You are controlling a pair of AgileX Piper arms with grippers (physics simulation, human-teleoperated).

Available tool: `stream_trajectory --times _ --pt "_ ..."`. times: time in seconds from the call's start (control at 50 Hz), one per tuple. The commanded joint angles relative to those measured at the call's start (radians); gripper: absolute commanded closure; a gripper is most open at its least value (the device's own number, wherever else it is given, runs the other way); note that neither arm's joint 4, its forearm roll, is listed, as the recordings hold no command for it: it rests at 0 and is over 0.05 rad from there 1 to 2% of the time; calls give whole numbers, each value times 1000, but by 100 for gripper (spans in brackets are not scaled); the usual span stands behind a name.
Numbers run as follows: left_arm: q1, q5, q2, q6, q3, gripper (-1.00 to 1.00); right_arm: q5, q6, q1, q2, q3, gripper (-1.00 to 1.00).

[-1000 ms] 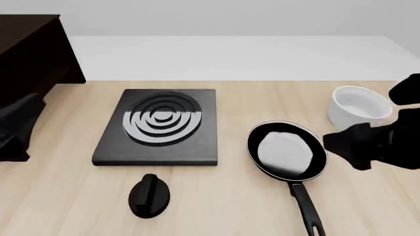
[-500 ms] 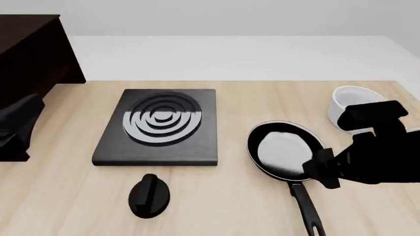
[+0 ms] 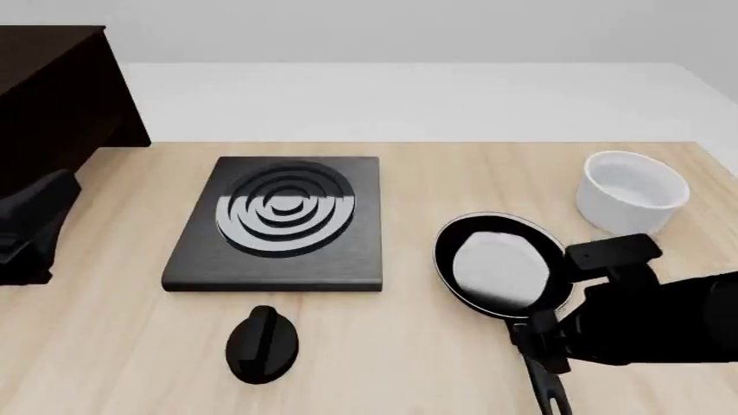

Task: Put the frying pan on the cabinet shelf.

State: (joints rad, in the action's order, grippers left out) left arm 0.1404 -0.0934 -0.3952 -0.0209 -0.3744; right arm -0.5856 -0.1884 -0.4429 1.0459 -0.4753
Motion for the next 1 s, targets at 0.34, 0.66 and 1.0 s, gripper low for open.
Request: stream_trajectory --times 0.34,0.66,1.0 --pt "3 -2 8 10 4 -100 249 -85 -43 116 200 -100" --pt "5 13 6 14 19 -100 327 -148 -105 144 255 -100" --pt "10 59 -19 23 59 -100 239 -44 13 42 190 100"
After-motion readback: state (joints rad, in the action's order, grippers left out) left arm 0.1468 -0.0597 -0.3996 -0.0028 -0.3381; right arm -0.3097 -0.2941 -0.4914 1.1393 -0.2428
